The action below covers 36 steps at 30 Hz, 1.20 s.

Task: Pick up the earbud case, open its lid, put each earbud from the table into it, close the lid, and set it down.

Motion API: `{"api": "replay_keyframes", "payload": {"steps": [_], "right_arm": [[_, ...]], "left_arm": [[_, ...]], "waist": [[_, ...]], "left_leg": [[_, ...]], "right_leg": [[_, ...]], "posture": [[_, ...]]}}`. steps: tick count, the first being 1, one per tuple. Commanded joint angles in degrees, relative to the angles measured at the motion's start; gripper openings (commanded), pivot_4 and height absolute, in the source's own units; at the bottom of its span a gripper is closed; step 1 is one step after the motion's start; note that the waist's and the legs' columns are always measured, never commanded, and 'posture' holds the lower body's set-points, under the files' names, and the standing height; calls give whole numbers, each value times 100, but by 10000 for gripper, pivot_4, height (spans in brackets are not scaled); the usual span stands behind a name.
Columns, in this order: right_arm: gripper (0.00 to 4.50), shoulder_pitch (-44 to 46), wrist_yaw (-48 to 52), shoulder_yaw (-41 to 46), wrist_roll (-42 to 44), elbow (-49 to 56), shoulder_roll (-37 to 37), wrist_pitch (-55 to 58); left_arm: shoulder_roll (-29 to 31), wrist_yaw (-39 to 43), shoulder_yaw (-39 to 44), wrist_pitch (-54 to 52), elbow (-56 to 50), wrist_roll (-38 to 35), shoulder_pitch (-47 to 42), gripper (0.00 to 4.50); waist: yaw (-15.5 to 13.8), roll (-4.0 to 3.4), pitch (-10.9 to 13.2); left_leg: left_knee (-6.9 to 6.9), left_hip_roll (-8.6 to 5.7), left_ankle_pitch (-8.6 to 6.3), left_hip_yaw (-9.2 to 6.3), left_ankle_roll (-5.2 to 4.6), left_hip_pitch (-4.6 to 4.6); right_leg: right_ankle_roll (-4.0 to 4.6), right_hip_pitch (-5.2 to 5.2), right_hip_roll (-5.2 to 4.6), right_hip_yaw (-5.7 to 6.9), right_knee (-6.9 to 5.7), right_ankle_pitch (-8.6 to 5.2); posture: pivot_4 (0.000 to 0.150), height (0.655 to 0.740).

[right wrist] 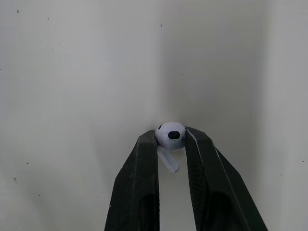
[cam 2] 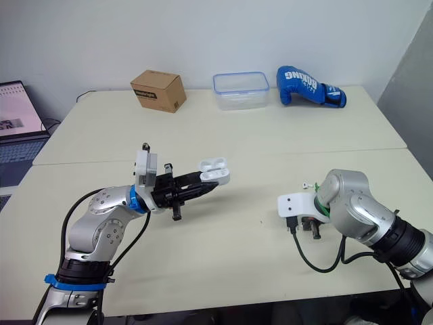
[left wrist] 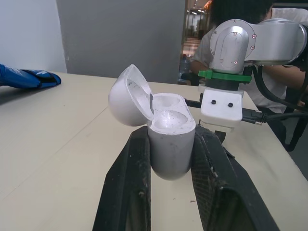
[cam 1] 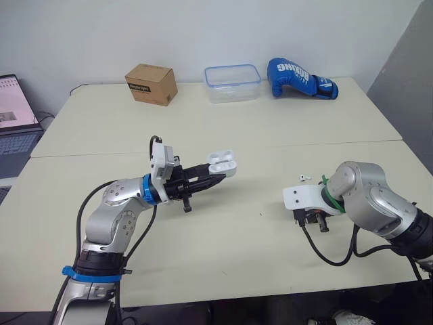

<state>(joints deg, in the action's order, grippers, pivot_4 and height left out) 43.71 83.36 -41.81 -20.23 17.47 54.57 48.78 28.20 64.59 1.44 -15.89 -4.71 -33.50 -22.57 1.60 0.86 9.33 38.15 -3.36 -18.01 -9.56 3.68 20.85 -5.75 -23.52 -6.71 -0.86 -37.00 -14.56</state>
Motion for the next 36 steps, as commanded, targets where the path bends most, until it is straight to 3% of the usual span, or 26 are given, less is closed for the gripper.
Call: {"api": "replay_keyframes", "payload": {"steps": [1,5,12,18,23,26,36], "right_arm": [[4012,42,32,31,-99,90,-7,35],[4012,-22,-53,340,54,258,8,226],[4012,-388,-757,2150,1078,1003,-656,1799],[4012,-386,-1602,4562,1962,1910,-3032,4222],[4012,-474,-2401,5818,2489,2721,-4762,4372],[4012,-319,-2885,6156,2722,3030,-5351,4372],[4012,-617,-4132,5593,3380,2804,-5770,3293]], "left_arm": [[-6,12,26,81,-231,-41,-8,7457],[-51,-60,38,161,-214,12,7,7457],[-226,-155,150,587,236,168,-123,7457],[-395,-55,71,861,631,255,-253,7457],[-490,85,14,856,806,242,-418,7457],[-492,243,-31,697,947,184,-585,7457],[-606,689,-214,623,1581,320,-1220,7457]], "waist": [[0,0,0],[0,0,0],[-18,0,0],[-11,-2,0],[-10,-4,0],[-3,-6,-1],[48,-10,-4]], "left_leg": [[0,0,0,0,0,0],[0,0,0,0,0,0],[-1,0,0,-3,0,1],[0,-1,0,-7,0,1],[-2,-6,0,-11,1,5],[0,-7,2,-13,4,2],[-6,-5,4,-5,6,3]], "right_leg": [[0,0,0,0,0,0],[0,0,0,0,0,0],[1,-1,0,0,0,0],[4,-3,0,1,-6,2],[4,-9,-1,1,-9,2],[4,-11,-1,1,-18,3],[4,-26,1,-7,-24,3]], "posture": [[1500,7307],[1500,7307],[1500,7307],[1500,7307],[1500,7307],[1500,7307],[1500,7307]]}}
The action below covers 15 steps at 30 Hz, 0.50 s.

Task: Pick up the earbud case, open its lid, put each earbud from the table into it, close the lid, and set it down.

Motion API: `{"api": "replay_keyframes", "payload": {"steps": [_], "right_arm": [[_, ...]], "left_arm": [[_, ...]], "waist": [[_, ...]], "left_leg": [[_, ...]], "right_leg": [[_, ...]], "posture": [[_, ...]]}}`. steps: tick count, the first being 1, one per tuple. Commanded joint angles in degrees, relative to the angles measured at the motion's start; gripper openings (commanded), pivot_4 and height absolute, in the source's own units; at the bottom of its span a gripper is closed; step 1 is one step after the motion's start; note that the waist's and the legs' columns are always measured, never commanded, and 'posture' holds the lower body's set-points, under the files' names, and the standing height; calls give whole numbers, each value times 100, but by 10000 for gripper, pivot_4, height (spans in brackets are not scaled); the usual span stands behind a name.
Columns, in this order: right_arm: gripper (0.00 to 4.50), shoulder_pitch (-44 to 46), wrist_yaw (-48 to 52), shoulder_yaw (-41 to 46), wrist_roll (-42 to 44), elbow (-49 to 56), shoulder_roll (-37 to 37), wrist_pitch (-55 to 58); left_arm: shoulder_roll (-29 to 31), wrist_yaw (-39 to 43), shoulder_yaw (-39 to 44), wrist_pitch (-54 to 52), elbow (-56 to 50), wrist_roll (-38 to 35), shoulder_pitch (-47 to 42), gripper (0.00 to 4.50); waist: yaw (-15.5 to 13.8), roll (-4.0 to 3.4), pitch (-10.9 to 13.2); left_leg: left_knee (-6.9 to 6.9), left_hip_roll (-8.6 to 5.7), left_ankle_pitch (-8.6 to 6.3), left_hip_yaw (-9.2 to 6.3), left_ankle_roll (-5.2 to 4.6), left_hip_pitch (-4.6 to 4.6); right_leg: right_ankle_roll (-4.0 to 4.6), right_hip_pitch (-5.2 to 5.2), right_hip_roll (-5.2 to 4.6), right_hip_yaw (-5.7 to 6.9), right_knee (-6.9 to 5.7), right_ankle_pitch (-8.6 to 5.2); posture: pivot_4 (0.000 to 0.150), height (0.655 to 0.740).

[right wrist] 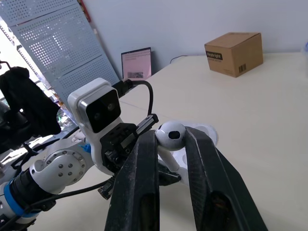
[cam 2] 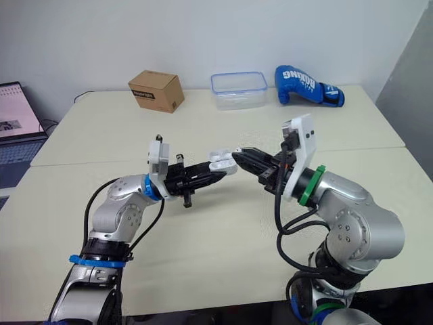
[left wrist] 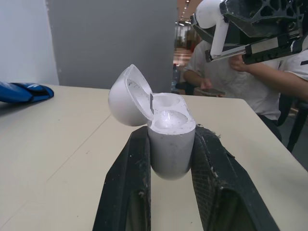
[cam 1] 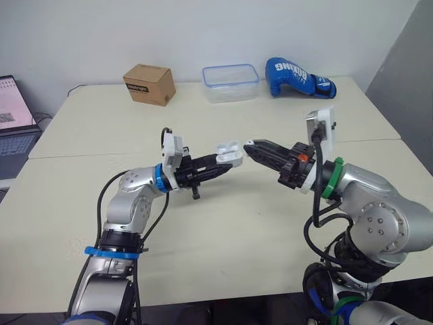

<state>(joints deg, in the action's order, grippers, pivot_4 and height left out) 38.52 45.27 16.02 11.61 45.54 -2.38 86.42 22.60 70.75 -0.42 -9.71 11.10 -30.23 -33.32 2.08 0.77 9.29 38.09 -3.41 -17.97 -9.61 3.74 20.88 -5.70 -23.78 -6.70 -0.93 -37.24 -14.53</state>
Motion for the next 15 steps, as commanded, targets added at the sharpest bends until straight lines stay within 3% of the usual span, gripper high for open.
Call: {"api": "replay_keyframes", "payload": {"steps": [1,15], "right_arm": [[4012,-140,-425,-230,257,-43,-78,-573],[4012,-285,-2141,-963,584,-158,-393,-1163]], "left_arm": [[-56,82,-31,3,21,-2,-167,7457],[-215,72,-85,14,259,116,-475,7457]], "waist": [[0,0,0],[17,0,0]], "left_leg": [[0,0,0,0,0,0],[0,0,0,-1,0,0]], "right_leg": [[0,0,0,0,0,0],[0,-3,0,-2,-2,0]], "posture": [[1500,7307],[1500,7307]]}}
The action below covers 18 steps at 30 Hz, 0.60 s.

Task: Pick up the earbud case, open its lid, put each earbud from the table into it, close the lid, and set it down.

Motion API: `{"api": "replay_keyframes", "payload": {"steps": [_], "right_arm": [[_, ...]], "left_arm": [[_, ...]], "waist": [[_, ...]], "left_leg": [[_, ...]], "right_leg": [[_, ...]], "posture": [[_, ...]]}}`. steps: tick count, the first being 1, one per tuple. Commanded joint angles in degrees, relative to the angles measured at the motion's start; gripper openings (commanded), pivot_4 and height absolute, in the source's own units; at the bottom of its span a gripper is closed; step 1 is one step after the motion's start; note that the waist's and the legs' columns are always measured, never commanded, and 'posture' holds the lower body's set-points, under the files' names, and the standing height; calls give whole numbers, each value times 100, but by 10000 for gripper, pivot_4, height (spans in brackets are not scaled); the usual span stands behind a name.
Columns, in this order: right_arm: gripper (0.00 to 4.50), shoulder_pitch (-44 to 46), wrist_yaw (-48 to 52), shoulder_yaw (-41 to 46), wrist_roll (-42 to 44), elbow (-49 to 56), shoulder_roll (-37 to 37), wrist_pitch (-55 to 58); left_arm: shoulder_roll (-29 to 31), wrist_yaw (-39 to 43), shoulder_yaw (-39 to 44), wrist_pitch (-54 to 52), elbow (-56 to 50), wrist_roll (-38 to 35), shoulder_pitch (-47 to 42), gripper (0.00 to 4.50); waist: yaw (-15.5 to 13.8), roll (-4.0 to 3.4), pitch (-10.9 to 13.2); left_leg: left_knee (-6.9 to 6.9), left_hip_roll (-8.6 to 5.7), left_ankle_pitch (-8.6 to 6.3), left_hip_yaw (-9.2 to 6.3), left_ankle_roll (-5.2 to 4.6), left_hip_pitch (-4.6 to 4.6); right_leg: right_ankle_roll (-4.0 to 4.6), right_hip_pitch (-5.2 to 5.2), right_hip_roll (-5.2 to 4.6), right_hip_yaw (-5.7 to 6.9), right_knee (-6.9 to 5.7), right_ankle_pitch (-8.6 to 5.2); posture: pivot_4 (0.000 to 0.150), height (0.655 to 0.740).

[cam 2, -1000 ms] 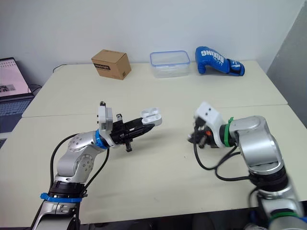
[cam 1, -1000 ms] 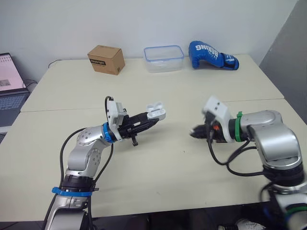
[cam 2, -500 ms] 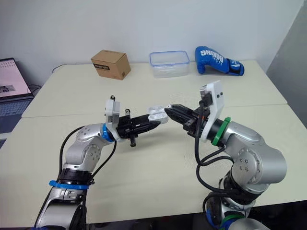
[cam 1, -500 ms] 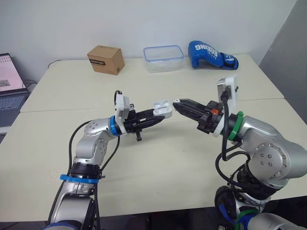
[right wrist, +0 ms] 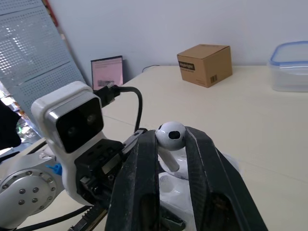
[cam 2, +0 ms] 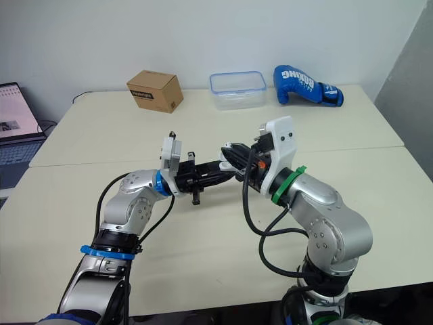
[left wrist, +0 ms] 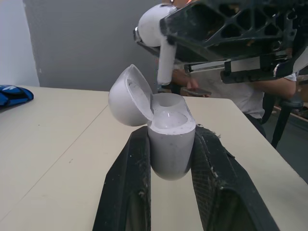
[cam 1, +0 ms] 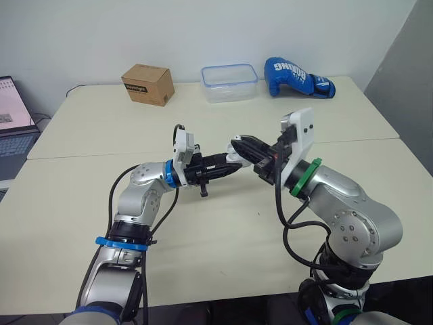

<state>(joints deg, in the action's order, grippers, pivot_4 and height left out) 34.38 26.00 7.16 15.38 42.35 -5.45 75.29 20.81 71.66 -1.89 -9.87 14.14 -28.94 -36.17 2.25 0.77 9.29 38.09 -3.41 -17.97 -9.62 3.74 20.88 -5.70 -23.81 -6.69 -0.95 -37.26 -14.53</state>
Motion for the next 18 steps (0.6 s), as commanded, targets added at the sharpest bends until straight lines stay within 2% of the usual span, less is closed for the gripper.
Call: {"api": "replay_keyframes", "payload": {"steps": [1,18], "right_arm": [[4012,138,-285,-74,251,173,-104,-17],[4012,208,-1370,15,790,220,-408,605]], "left_arm": [[-47,-32,69,48,-17,-2,-208,7457],[-170,-170,105,28,129,52,-403,7457]], "waist": [[0,0,0],[14,0,0]], "left_leg": [[0,0,0,0,0,0],[-1,0,0,0,0,1]], "right_leg": [[0,0,0,0,0,0],[0,-1,0,-1,1,0]], "posture": [[1500,7307],[1500,7307]]}}
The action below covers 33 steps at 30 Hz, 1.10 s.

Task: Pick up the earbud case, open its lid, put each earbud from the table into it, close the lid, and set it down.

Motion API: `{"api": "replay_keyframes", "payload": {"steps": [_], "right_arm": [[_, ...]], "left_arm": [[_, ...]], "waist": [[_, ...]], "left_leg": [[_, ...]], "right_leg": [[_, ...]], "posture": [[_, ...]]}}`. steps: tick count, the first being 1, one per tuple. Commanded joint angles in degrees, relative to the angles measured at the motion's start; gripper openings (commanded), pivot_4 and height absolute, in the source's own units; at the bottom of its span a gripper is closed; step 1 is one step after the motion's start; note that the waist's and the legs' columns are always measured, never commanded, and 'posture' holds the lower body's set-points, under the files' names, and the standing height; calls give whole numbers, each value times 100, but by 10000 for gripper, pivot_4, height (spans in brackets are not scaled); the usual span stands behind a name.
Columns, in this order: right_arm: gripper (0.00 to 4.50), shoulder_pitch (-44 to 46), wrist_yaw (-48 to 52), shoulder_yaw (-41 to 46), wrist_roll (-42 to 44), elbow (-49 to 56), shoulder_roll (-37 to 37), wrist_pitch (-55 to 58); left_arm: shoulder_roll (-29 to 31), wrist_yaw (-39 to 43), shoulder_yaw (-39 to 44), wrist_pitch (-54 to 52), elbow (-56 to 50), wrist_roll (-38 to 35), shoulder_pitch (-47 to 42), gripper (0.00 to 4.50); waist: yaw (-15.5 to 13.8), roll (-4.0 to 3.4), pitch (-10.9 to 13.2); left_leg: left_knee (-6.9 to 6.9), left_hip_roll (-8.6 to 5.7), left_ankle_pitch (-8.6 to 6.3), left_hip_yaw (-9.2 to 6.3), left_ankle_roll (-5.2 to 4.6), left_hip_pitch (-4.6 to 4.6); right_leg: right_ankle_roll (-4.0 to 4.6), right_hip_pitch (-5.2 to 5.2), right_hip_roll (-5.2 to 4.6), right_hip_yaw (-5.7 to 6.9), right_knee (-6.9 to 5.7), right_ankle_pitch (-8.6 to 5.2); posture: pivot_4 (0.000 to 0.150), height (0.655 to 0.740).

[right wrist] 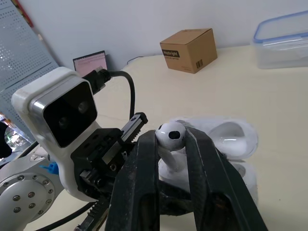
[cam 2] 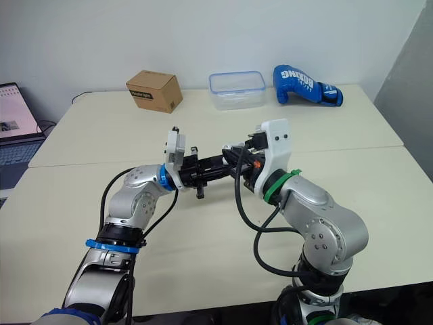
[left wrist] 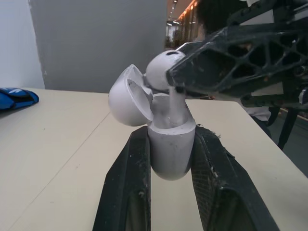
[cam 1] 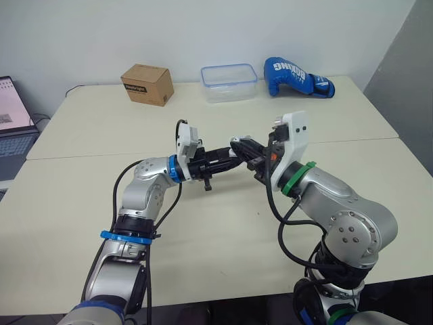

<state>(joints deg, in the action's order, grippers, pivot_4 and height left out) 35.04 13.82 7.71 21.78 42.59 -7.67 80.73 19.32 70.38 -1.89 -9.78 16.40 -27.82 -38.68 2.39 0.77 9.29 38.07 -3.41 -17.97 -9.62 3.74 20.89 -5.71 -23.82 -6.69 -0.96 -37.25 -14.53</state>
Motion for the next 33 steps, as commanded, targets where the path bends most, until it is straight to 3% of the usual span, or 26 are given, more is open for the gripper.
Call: {"api": "replay_keyframes", "payload": {"steps": [1,21,26,33], "right_arm": [[4012,143,-209,-58,154,181,-195,67],[4012,143,-1161,-219,374,235,-358,339],[20320,178,-1040,-394,344,242,88,-32],[20320,197,-755,-366,397,235,712,-464]], "left_arm": [[-26,-40,103,6,-95,-60,-163,7457],[-309,-10,142,110,376,106,-678,7457],[-324,-1,170,211,403,118,-660,7457],[-276,-16,234,264,365,99,-593,7457]], "waist": [[1,0,0],[14,0,0],[36,0,0],[51,0,0]], "left_leg": [[0,0,0,0,0,0],[0,0,0,1,0,1],[-1,0,0,1,0,1],[-2,1,0,1,-1,2]], "right_leg": [[0,0,0,0,0,0],[0,-1,1,0,0,0],[0,-2,1,-1,-1,0],[0,-1,1,1,2,0]], "posture": [[1500,7307],[1500,7307],[1500,7307],[1500,7307]]}}
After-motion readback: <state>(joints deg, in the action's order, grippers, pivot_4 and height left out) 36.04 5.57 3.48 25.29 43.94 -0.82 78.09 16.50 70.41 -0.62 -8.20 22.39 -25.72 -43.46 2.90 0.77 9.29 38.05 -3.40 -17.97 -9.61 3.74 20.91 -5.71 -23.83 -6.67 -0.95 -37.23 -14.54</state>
